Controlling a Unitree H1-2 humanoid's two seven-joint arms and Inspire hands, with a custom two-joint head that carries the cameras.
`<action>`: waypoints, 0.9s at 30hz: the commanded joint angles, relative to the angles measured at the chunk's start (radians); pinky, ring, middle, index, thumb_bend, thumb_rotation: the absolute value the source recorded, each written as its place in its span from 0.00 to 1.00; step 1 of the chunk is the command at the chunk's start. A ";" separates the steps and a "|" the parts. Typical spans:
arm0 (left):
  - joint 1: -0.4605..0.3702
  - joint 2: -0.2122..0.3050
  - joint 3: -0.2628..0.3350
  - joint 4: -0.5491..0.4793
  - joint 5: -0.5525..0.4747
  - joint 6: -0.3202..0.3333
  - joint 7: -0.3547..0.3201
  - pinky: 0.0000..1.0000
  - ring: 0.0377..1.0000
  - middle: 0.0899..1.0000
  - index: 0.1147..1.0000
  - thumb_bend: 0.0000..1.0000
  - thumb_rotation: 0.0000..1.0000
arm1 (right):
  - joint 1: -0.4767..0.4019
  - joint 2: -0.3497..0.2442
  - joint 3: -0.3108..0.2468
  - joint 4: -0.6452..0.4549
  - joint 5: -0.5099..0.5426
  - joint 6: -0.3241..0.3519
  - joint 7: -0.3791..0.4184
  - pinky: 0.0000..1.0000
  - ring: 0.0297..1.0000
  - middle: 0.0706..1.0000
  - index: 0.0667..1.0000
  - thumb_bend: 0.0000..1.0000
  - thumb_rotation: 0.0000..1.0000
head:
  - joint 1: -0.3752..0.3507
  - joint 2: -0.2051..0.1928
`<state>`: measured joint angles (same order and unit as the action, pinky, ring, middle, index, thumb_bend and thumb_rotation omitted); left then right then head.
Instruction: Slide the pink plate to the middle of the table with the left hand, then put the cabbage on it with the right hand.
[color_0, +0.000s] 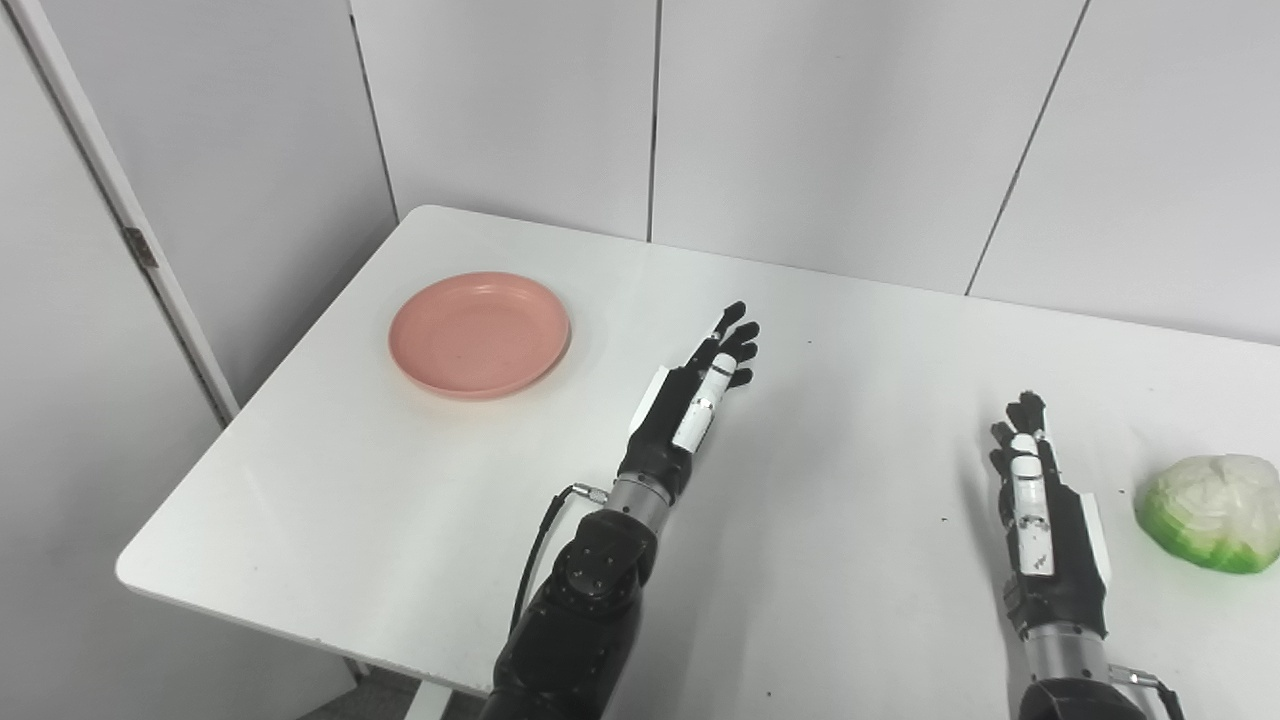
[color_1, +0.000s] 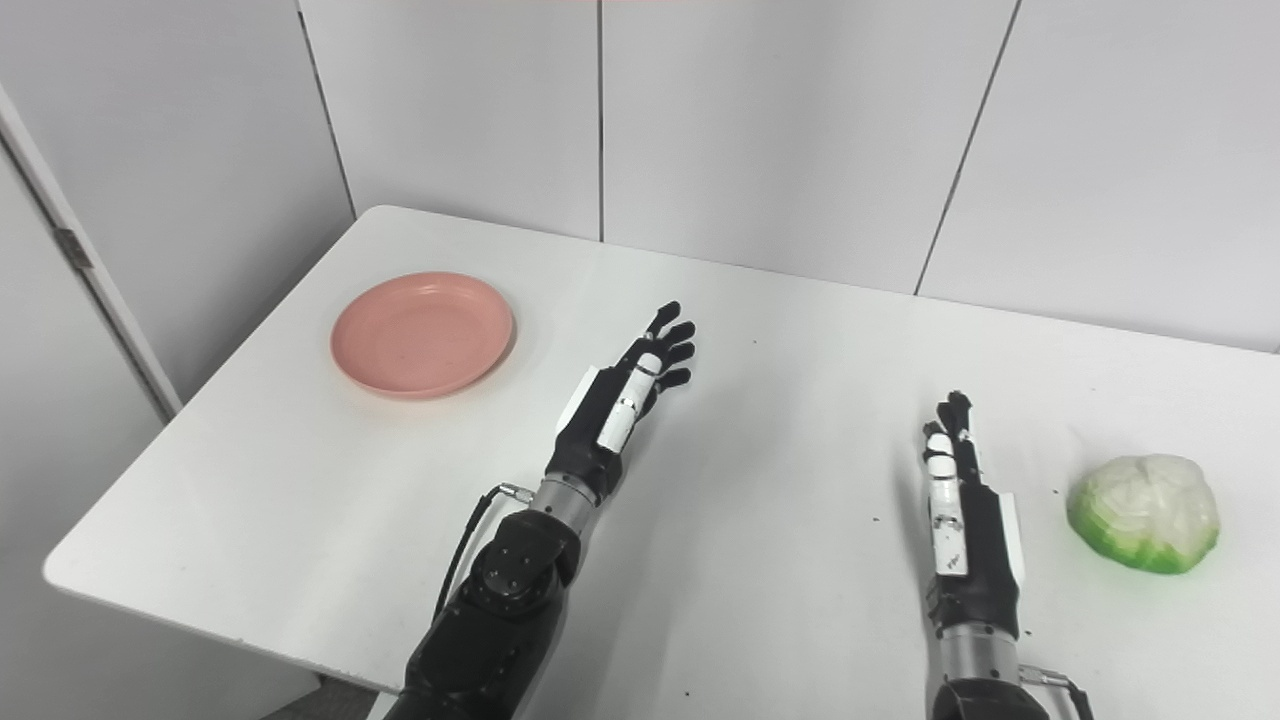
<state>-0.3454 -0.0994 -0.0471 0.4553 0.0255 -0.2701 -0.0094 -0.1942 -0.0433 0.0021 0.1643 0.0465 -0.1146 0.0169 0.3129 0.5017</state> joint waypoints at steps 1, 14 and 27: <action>0.099 -0.012 -0.009 0.115 0.005 -0.023 0.007 0.88 0.92 0.92 0.93 0.37 1.00 | 0.043 -0.016 -0.011 0.057 -0.002 -0.053 0.008 1.00 0.99 1.00 1.00 0.10 1.00 | 0.001 0.001; 0.102 -0.013 -0.018 0.117 0.010 -0.032 0.013 0.89 0.92 0.93 0.94 0.38 1.00 | 0.056 -0.017 -0.011 0.020 -0.003 -0.022 0.014 1.00 0.99 1.00 1.00 0.08 1.00 | 0.002 0.006; 0.135 -0.030 -0.031 -0.021 0.020 0.030 0.023 0.91 0.94 0.93 0.94 0.40 1.00 | 0.064 -0.023 -0.013 0.008 0.014 -0.016 0.026 1.00 0.99 1.00 1.00 0.08 1.00 | -0.005 0.011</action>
<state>-0.3112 -0.1138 -0.0695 0.3924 0.0452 -0.2543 0.0018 -0.1860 -0.0476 0.0022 0.1456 0.0534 -0.1231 0.0290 0.3083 0.5123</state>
